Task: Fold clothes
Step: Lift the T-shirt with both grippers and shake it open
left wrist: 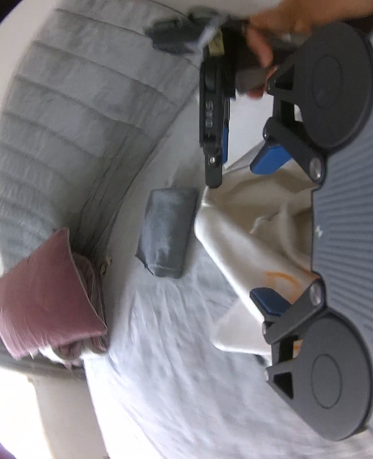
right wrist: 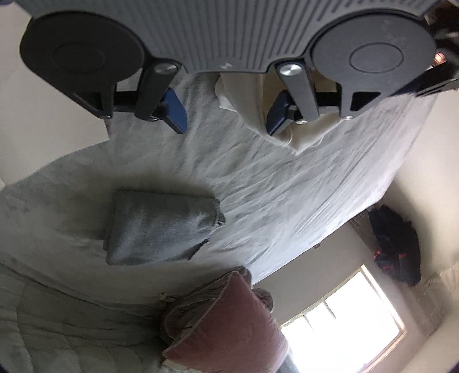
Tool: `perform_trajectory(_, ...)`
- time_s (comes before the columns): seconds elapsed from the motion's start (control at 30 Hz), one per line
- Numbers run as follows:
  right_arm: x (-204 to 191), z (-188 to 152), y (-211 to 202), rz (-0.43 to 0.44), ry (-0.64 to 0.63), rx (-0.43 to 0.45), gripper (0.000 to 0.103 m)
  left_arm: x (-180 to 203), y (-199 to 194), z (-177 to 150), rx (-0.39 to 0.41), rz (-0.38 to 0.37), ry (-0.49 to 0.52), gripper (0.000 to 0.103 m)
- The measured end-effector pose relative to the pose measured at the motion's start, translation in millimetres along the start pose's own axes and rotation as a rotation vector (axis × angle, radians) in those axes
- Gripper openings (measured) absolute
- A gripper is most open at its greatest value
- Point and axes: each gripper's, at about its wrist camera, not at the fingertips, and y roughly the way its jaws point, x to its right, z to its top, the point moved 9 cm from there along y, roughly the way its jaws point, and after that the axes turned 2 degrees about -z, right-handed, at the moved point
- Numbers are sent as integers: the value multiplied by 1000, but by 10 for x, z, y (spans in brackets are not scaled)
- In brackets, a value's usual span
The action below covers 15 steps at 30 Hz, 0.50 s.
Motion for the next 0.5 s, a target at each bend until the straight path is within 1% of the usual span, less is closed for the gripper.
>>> perform_trajectory(0.1, 99, 41, -61, 9, 50, -10, 68, 123, 299, 61, -60, 36, 87, 87)
perform_trajectory(0.2, 222, 101, -143, -2, 87, 4, 68, 210, 531, 76, -111, 68, 175, 87)
perform_trajectory(0.27, 304, 130, -185, -7, 113, 12, 68, 235, 649, 91, -133, 88, 206, 86)
perform_trajectory(0.3, 344, 143, -194, -7, 128, 13, 68, 239, 706, 98, -145, 97, 215, 81)
perform_trajectory(0.33, 389, 150, -206, -9, 147, 12, 68, 213, 757, 107, -158, 108, 201, 70)
perform_trajectory(0.37, 432, 154, -212, -10, 163, 11, 68, 188, 808, 116, -170, 119, 187, 63)
perform_trajectory(0.4, 462, 153, -216, -10, 178, 6, 68, 157, 856, 125, -182, 130, 168, 50)
perform_trajectory(0.43, 493, 153, -220, -10, 192, 2, 69, 103, 888, 137, -187, 141, 129, 34)
perform_trajectory(0.47, 523, 152, -224, -10, 206, -2, 69, 38, 895, 147, -188, 147, 81, 27)
perform_trajectory(0.5, 540, 140, -222, -5, 219, -11, 69, -26, 901, 156, -189, 152, 34, 17)
